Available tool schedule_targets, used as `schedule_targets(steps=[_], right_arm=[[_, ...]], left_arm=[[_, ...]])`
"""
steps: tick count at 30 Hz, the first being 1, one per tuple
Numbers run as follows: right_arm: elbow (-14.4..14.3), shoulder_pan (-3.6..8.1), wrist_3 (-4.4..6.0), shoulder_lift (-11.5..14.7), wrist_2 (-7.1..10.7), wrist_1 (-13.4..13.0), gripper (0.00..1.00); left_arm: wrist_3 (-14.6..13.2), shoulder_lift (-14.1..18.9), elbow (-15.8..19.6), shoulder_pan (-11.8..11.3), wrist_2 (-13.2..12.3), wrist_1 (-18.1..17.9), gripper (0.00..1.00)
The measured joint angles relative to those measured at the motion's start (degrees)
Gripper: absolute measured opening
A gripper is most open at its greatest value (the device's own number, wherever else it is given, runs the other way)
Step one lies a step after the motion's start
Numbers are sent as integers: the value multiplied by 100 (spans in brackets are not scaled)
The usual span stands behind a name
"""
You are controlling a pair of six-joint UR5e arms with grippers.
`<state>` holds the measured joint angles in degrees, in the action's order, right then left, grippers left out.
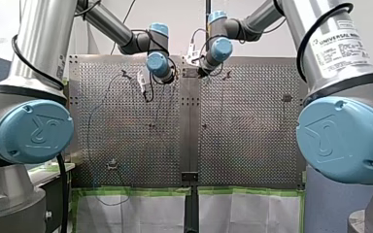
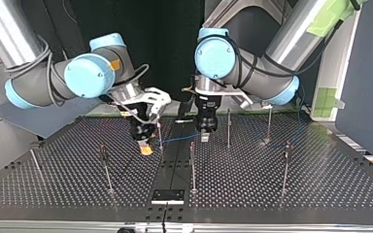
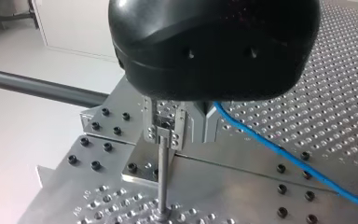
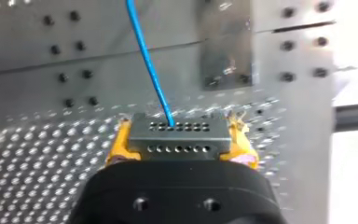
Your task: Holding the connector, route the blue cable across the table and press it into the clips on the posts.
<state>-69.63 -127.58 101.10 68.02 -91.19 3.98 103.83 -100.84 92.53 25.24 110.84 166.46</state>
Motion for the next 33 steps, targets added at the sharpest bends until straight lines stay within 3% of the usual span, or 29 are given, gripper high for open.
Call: schedule_targets(steps=[9,18,26,33], right_arm=[[2,58,58,252,214,6,0],[-3,61,66,124,276,4,0],[4,87,67,11,394,-42,0],[30,182,62,-53,427,-68,0]], left_arm=[[36,-14,0,-75,-183,-230,1],[20,-53,-1,-366,-302,-309,1],[20,-136,-37,-656,-676,-494,1],[38,-447,-329,-676,-989,-537,1]])
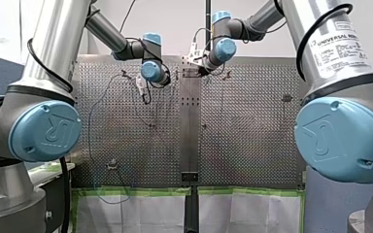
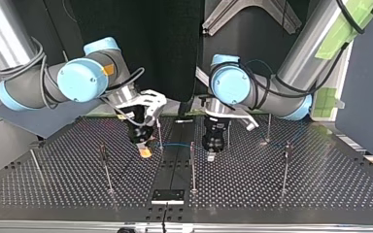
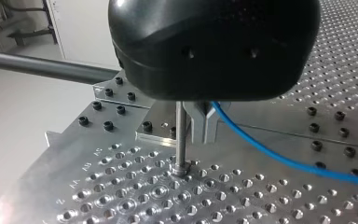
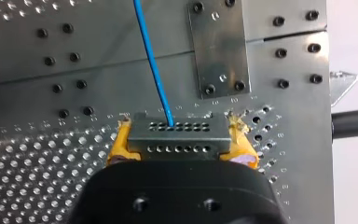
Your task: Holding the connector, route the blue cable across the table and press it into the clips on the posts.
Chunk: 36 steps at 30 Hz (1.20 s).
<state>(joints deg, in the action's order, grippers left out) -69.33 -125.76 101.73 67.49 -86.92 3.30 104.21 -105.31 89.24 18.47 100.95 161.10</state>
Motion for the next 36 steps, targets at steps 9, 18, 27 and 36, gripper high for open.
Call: schedule_targets(steps=[9,18,27,36], right_arm=[[58,219,6,-142,115,-34,0],[97,336,2,-271,162,-66,0],[99,413,-8,-274,177,-67,0],[99,424,-26,-274,202,-66,0]], left_arm=[[108,-379,-284,-162,-47,-70,1],[191,-404,-287,-249,-62,34,59],[222,-398,-285,-176,-56,307,99],[73,-283,-246,-108,-4,700,99]])
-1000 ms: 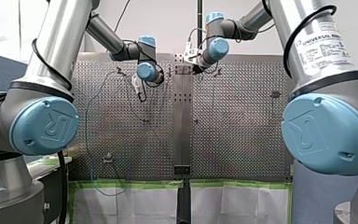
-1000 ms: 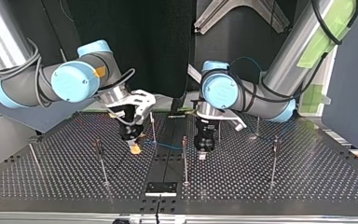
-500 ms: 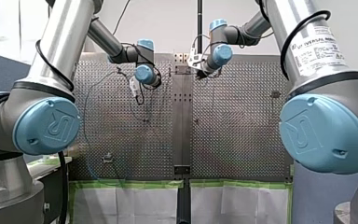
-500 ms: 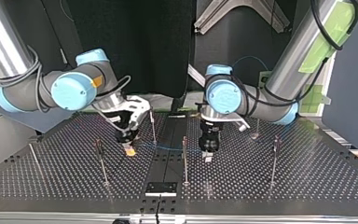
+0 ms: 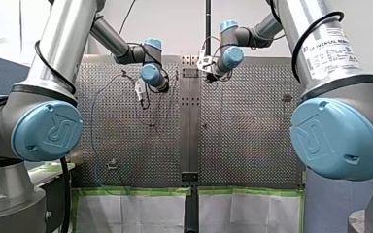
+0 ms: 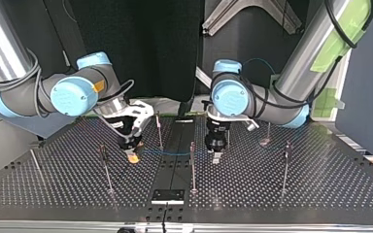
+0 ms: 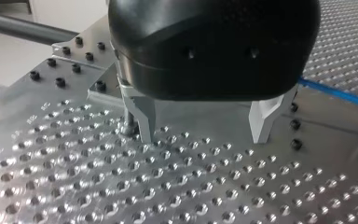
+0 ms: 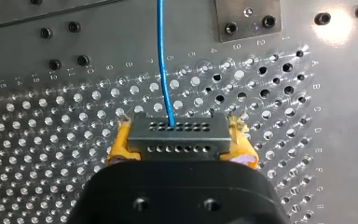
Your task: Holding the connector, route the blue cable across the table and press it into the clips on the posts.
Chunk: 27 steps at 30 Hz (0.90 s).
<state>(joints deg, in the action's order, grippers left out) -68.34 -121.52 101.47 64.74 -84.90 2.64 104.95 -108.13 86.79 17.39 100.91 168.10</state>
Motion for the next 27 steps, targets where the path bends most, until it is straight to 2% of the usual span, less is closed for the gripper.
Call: schedule_targets(steps=[3,9,16,23,27], right_arm=[[-1,1,-2,0,5,6,0],[0,1,2,0,8,15,0],[1,1,9,3,8,24,0],[5,34,28,20,8,25,0],[7,80,32,30,4,33,0]], left_arm=[[-3,100,86,34,8,108,99],[66,385,368,82,-8,15,99],[39,759,743,196,-13,122,99],[-172,1104,1080,357,-17,390,99],[-342,1284,1140,481,8,491,99]])
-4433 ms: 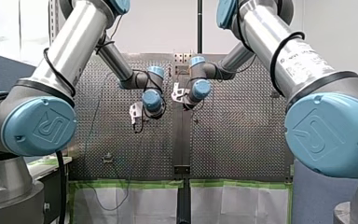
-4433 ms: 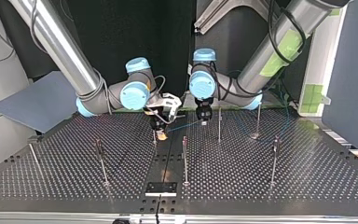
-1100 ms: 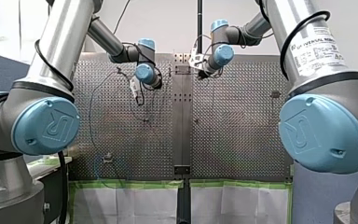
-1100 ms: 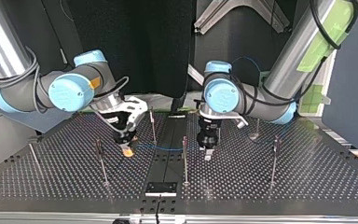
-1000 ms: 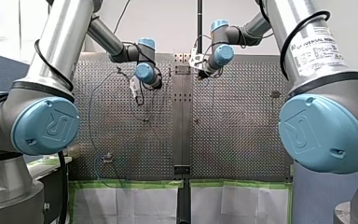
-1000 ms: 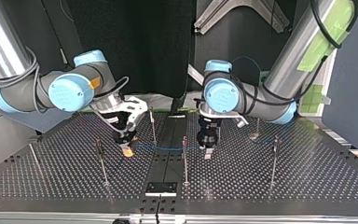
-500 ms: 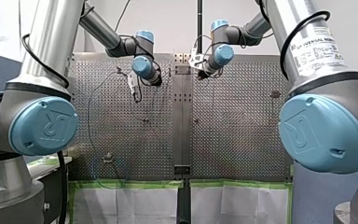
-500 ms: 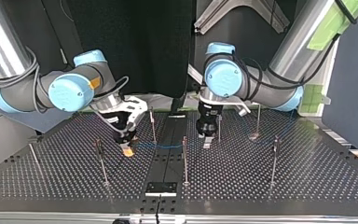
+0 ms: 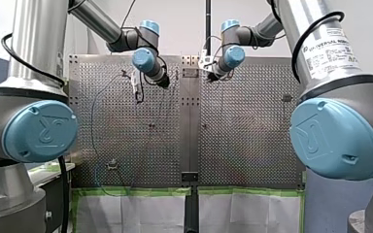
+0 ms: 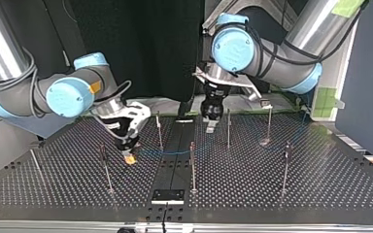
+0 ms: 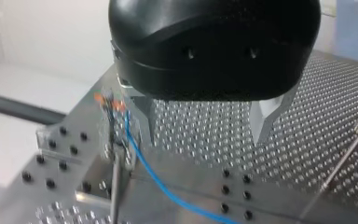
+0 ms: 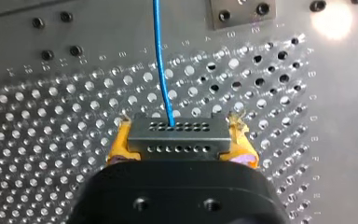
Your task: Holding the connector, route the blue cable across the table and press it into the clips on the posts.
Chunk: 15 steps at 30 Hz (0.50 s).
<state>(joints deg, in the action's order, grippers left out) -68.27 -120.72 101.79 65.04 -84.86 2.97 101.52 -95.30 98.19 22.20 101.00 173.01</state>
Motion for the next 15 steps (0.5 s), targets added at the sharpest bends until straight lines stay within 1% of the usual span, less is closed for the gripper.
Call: schedule_targets(steps=[3,7,10,15], right_arm=[[1,41,1,8,-3,6,0],[0,85,0,35,-11,9,0],[-2,106,-6,54,-13,10,0],[-5,112,-21,64,-11,12,0]], left_arm=[[-90,143,-21,123,84,-27,99],[-120,325,-124,298,245,-146,99],[-137,449,-248,438,382,-153,99],[-184,404,-479,687,620,-111,99]])
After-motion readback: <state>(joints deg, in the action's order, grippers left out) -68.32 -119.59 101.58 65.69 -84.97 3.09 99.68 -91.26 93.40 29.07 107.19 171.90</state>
